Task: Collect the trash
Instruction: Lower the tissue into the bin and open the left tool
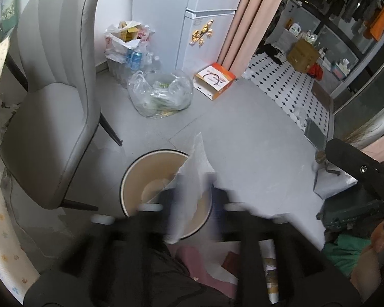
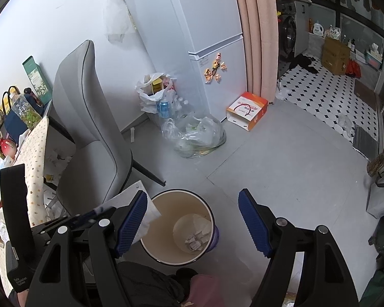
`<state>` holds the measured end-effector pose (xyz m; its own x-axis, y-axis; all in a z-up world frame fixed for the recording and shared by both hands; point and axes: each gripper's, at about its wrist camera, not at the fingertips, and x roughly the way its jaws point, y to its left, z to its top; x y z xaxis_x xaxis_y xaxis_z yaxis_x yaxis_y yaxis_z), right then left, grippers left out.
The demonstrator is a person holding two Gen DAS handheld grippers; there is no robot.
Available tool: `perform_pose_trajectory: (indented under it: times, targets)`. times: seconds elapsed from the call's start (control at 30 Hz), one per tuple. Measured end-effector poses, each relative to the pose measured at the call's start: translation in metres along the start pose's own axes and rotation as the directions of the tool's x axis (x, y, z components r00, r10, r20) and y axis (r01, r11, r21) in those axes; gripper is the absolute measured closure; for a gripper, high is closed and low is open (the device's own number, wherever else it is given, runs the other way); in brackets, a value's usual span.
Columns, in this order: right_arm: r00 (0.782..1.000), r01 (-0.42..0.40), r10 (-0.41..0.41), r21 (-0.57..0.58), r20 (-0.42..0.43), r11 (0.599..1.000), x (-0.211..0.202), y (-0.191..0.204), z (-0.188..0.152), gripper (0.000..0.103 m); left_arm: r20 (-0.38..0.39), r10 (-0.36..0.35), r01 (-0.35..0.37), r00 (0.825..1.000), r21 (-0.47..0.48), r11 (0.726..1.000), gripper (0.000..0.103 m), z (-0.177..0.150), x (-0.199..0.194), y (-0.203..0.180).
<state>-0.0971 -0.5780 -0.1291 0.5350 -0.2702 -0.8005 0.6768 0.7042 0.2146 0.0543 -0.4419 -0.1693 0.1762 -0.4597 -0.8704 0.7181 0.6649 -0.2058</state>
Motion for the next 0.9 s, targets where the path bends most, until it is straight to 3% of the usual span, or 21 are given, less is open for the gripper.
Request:
perform_pose_trajectory:
  times: [0.07,0.1,0.13,0.23,0.27,0.3,0.33,0.37,0.4,0.47,0.53,0.57,0.67,0.7,0.8,0.9]
  targets:
    - [1.0,-0.002,0.002,-0.001,0.004,1.0,-0.001,0.0,0.001,0.03,0.024,0.018,-0.019,1.0,0.009,1.0,0.057,0.0,-0.004,-0.001]
    - [1.0,-0.003,0.003,-0.002,0.005,1.0,-0.001,-0.001,0.001,0.03,0.027,0.028,-0.028,0.999,0.014,1.0,0.089,-0.001,-0.004,-0.001]
    - [1.0,-0.005,0.005,0.0,0.005,1.0,-0.001,-0.001,0.001,0.03,0.016,0.038,-0.038,0.999,0.018,0.999,0.101,-0.001,-0.003,-0.001]
    - [1.0,-0.007,0.007,-0.003,0.007,1.0,-0.002,0.001,0.0,0.03,0.017,0.056,-0.056,0.998,0.013,0.998,0.097,0.0,-0.003,0.001]
    - [1.0,-0.007,0.007,-0.004,0.008,1.0,-0.002,0.001,0.0,0.03,0.009,0.056,-0.056,0.998,0.008,0.998,0.075,0.0,-0.003,0.002]
    - [1.0,-0.008,0.008,-0.004,0.008,1.0,-0.003,0.0,0.0,0.03,0.011,0.037,-0.037,0.999,0.002,0.999,0.065,0.001,-0.004,0.003]
    - [1.0,-0.008,0.009,-0.004,0.008,1.0,-0.003,0.0,0.0,0.03,0.024,0.018,-0.018,1.0,0.004,1.0,0.07,0.0,-0.006,0.003]
    - [1.0,-0.008,0.008,-0.003,0.009,1.0,-0.004,0.0,0.0,0.03,0.024,0.015,-0.015,1.0,0.023,1.0,0.092,0.0,-0.007,0.0]
    - [1.0,-0.007,0.007,-0.003,0.01,1.0,-0.004,-0.001,0.0,0.03,0.013,0.011,-0.012,1.0,0.038,0.999,0.098,-0.002,-0.005,-0.003]
    - [1.0,-0.008,0.008,0.0,0.009,1.0,-0.004,-0.001,0.0,0.03,0.011,0.026,-0.027,1.0,0.049,0.998,0.098,-0.003,-0.004,-0.007]
    - [1.0,-0.007,0.007,-0.001,0.012,1.0,-0.005,-0.002,0.0,0.03,-0.012,0.046,-0.045,0.999,0.048,0.998,0.064,-0.002,0.0,-0.008]
    - [1.0,-0.008,0.008,-0.001,0.012,1.0,-0.005,-0.002,0.0,0.03,-0.006,0.036,-0.036,0.999,0.043,0.998,0.039,-0.003,-0.001,-0.007]
    - [1.0,-0.008,0.008,-0.001,0.014,1.0,-0.006,-0.004,0.0,0.03,0.014,0.042,-0.043,0.999,0.042,0.998,0.038,-0.001,-0.004,-0.006]
    - [1.0,-0.008,0.008,0.002,0.013,1.0,-0.005,-0.004,0.0,0.03,0.009,0.045,-0.045,0.999,0.038,0.998,0.028,-0.001,-0.003,-0.006]
    - [1.0,-0.01,0.01,0.003,0.012,1.0,-0.004,-0.006,0.001,0.03,0.018,0.05,-0.05,0.999,0.028,0.998,0.019,-0.001,-0.005,-0.003]
    - [1.0,-0.011,0.011,0.004,0.01,1.0,-0.004,-0.006,0.0,0.03,0.014,0.058,-0.059,0.998,0.029,0.998,0.017,-0.001,-0.004,-0.003]
